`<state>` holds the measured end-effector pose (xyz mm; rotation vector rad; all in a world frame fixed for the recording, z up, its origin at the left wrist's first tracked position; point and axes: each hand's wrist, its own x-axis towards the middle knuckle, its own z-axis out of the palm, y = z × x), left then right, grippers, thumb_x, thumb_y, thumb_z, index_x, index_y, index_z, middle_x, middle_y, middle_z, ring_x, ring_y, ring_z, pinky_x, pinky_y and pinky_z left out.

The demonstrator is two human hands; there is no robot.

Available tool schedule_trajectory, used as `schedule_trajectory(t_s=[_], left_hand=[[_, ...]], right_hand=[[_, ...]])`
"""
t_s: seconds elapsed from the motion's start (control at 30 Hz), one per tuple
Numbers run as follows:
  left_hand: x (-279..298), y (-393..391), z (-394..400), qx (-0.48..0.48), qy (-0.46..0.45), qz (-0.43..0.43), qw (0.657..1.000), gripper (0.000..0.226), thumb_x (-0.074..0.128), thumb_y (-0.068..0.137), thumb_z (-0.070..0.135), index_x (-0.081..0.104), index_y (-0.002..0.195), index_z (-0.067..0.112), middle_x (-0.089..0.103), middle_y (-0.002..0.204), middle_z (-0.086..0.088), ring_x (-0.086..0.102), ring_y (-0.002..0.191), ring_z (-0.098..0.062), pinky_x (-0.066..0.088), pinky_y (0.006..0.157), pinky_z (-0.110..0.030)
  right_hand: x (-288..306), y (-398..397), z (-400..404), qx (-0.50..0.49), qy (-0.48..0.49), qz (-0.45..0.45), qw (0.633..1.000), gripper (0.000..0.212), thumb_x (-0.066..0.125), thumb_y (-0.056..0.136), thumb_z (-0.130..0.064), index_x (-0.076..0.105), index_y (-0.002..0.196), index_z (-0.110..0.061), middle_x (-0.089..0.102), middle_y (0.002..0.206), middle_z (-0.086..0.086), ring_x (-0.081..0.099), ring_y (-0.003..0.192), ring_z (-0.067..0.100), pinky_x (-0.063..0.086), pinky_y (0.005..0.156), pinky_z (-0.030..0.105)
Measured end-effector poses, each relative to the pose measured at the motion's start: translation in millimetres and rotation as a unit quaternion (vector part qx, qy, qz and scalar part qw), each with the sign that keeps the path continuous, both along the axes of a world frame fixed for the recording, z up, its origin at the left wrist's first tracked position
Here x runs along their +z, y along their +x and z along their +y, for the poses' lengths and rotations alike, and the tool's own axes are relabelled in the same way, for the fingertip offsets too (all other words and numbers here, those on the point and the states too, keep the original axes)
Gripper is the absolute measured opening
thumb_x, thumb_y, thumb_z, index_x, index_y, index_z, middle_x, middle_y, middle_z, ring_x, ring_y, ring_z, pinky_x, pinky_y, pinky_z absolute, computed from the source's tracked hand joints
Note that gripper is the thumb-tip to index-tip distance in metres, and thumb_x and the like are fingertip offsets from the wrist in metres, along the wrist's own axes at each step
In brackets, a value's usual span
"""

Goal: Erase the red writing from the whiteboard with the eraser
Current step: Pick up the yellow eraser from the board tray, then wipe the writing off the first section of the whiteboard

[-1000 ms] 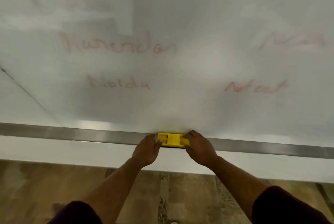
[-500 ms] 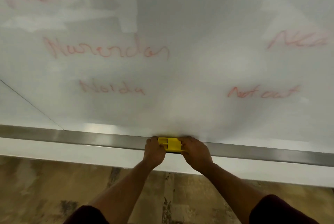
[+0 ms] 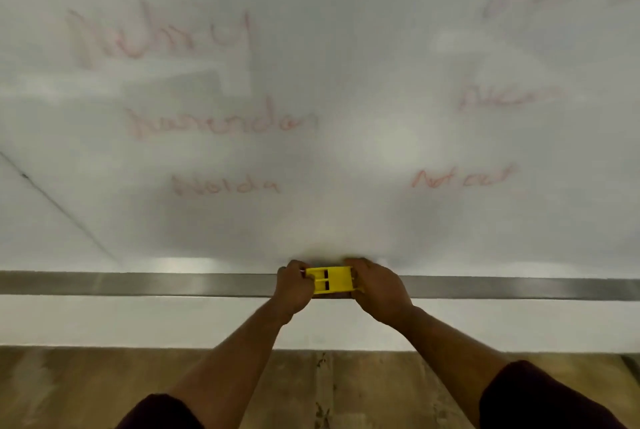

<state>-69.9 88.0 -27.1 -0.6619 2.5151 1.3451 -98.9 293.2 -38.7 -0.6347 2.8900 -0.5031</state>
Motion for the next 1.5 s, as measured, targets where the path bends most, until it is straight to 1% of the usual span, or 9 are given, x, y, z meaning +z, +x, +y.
schedule_trajectory(t_s=[0.27, 0.37, 0.63, 0.77, 0.87, 1.0, 1.07, 1.27, 1.5], left_hand=[[54.2, 18.0, -14.3, -0.018, 0.021, 0.062, 0.998, 0.026, 0.053, 0.105, 0.008, 0.064, 0.128, 0.009, 0.063, 0.134, -0.016, 0.059, 0.113, -0.027, 0.044, 0.079, -0.025], [82.0, 27.6, -26.5, -0.033, 0.004, 0.096, 0.995, 0.025, 0.053, 0.107, 0.007, 0.065, 0.128, 0.008, 0.064, 0.136, -0.014, 0.060, 0.122, -0.029, 0.043, 0.087, -0.024], [164.7, 63.3, -53.5, -0.072, -0.031, 0.191, 0.978, 0.029, 0.050, 0.109, 0.007, 0.071, 0.128, 0.010, 0.067, 0.133, -0.012, 0.058, 0.112, -0.021, 0.042, 0.088, -0.025], [202.3, 84.1, -61.7, -0.064, -0.015, 0.238, 0.969, 0.027, 0.051, 0.110, 0.010, 0.068, 0.131, 0.012, 0.065, 0.135, -0.009, 0.055, 0.111, -0.017, 0.043, 0.088, -0.027], [225.4, 98.6, -66.1, -0.043, 0.008, 0.275, 0.960, 0.028, 0.053, 0.110, 0.015, 0.060, 0.137, 0.014, 0.060, 0.138, -0.007, 0.055, 0.113, -0.018, 0.047, 0.091, -0.029], [254.6, 113.9, -69.0, -0.007, 0.098, 0.291, 0.952, 0.032, 0.056, 0.110, 0.024, 0.053, 0.137, 0.008, 0.060, 0.133, -0.017, 0.065, 0.105, -0.029, 0.058, 0.101, -0.052], [271.0, 117.3, -70.7, 0.006, 0.137, 0.300, 0.944, 0.034, 0.057, 0.109, 0.025, 0.053, 0.136, 0.004, 0.061, 0.133, -0.018, 0.068, 0.099, -0.030, 0.061, 0.097, -0.051], [323.6, 116.3, -82.7, -0.017, 0.151, 0.365, 0.919, 0.038, 0.059, 0.108, 0.020, 0.053, 0.139, 0.000, 0.061, 0.137, -0.022, 0.066, 0.122, -0.038, 0.061, 0.094, -0.043], [398.1, 98.0, -102.0, -0.024, 0.124, 0.442, 0.888, 0.035, 0.059, 0.108, 0.020, 0.055, 0.138, 0.003, 0.061, 0.134, -0.020, 0.066, 0.120, -0.034, 0.062, 0.094, -0.042]], right_hand=[[44.1, 29.3, -23.4, 0.013, -0.014, 0.064, 0.998, 0.055, 0.058, 0.096, -0.032, 0.045, 0.150, -0.028, 0.056, 0.135, -0.002, 0.053, 0.125, 0.021, 0.049, 0.095, 0.037], [64.8, 46.0, -36.0, 0.009, -0.027, 0.111, 0.993, 0.053, 0.059, 0.097, -0.041, 0.048, 0.146, -0.027, 0.058, 0.130, -0.004, 0.054, 0.118, 0.019, 0.052, 0.086, 0.037], [144.6, 76.4, -62.0, 0.032, -0.055, 0.217, 0.974, 0.063, 0.062, 0.095, -0.054, 0.044, 0.152, -0.033, 0.057, 0.117, -0.002, 0.054, 0.106, 0.019, 0.052, 0.073, 0.035], [188.4, 91.7, -68.6, 0.044, -0.059, 0.282, 0.957, 0.063, 0.073, 0.088, -0.052, 0.056, 0.143, -0.027, 0.055, 0.115, 0.003, 0.054, 0.103, 0.023, 0.050, 0.068, 0.035], [217.3, 100.7, -72.4, 0.046, -0.067, 0.329, 0.941, 0.063, 0.080, 0.082, -0.050, 0.061, 0.137, -0.024, 0.055, 0.120, 0.005, 0.054, 0.105, 0.025, 0.051, 0.073, 0.038], [250.1, 111.1, -78.1, 0.050, -0.085, 0.368, 0.924, 0.062, 0.080, 0.081, -0.048, 0.062, 0.132, -0.018, 0.058, 0.126, 0.004, 0.056, 0.111, 0.026, 0.050, 0.081, 0.040], [263.4, 115.0, -81.6, 0.056, -0.103, 0.379, 0.918, 0.061, 0.081, 0.081, -0.045, 0.062, 0.130, -0.014, 0.060, 0.129, 0.005, 0.058, 0.113, 0.027, 0.051, 0.084, 0.040], [305.9, 114.6, -92.3, 0.073, -0.189, 0.393, 0.897, 0.064, 0.078, 0.088, -0.036, 0.055, 0.144, -0.015, 0.062, 0.135, 0.005, 0.060, 0.120, 0.026, 0.053, 0.094, 0.037], [382.9, 90.0, -109.8, 0.124, -0.194, 0.467, 0.854, 0.068, 0.074, 0.093, -0.034, 0.046, 0.153, -0.024, 0.061, 0.133, 0.001, 0.058, 0.116, 0.020, 0.052, 0.090, 0.031]])
